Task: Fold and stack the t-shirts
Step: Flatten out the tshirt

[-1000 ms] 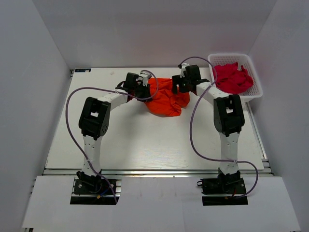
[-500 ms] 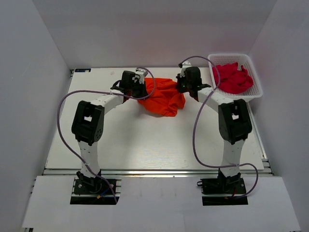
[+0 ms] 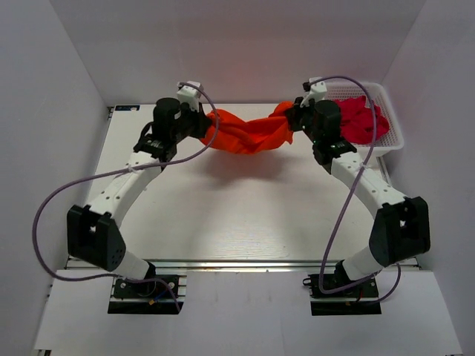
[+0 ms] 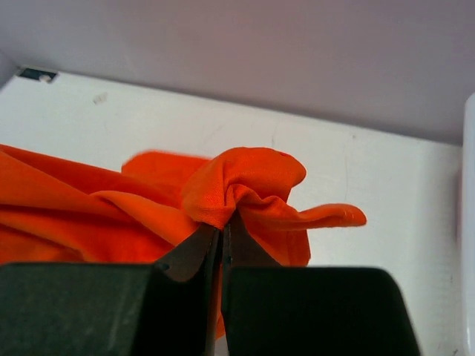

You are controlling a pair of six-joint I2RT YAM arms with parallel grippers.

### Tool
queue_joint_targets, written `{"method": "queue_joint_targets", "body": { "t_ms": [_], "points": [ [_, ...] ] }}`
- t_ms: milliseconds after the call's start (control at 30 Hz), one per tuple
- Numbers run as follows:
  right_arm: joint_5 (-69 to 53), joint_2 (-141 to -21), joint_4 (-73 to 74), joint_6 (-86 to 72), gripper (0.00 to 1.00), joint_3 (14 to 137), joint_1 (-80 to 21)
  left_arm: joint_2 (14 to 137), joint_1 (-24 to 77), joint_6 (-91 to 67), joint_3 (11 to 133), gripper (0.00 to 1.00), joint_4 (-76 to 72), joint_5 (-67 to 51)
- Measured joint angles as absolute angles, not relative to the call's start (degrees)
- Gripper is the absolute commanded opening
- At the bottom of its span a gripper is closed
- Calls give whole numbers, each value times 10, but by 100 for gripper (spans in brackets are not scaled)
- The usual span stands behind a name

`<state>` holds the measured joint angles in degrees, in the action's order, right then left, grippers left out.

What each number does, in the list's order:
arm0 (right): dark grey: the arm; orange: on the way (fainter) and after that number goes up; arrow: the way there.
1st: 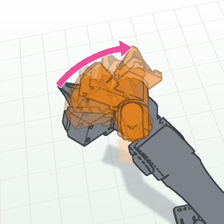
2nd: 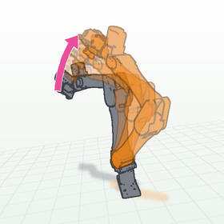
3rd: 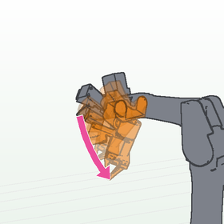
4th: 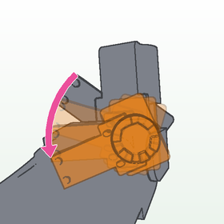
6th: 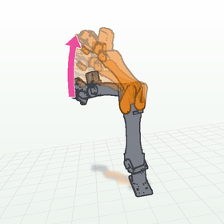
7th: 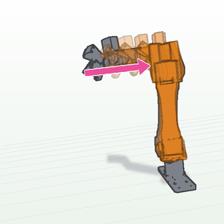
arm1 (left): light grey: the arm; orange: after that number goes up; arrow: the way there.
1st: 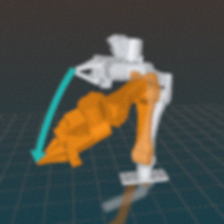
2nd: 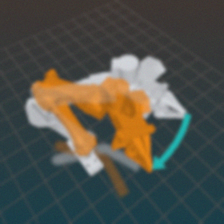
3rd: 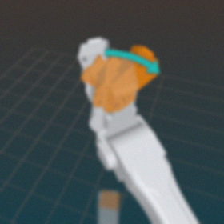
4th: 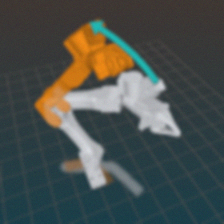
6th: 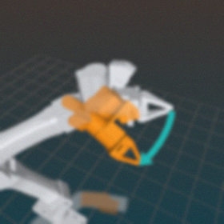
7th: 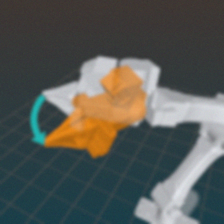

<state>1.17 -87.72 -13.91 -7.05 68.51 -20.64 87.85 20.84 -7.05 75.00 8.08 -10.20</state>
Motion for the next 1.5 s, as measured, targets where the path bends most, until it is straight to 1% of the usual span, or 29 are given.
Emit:
{"method": "queue_joint_targets", "body": {
  "t_ms": [200,500,667,800,933,1100,1300,1500],
  "points": [
    [-25,-804,-148,-65,0,684,-206,772,208,-62,747,0,48,-104],
    [-85,-726,-142,-43,0,700,-208,744,208,-40,809,0,72,-112],
    [-90,-683,-128,-26,0,741,-208,707,208,-27,850,0,93,-86],
    [-70,-656,-120,-19,0,801,-208,675,208,-22,903,0,100,-49],
    [-36,-646,-122,-13,0,862,-208,663,208,-18,965,0,103,2],
    [6,-661,-117,3,0,932,-211,663,211,-13,1021,0,119,50],
    [15,-665,-98,11,0,936,-215,663,215,-9,1027,0,144,75],
    [15,-653,-71,14,0,930,-216,649,215,-9,1019,0,169,62]
  ]
}}
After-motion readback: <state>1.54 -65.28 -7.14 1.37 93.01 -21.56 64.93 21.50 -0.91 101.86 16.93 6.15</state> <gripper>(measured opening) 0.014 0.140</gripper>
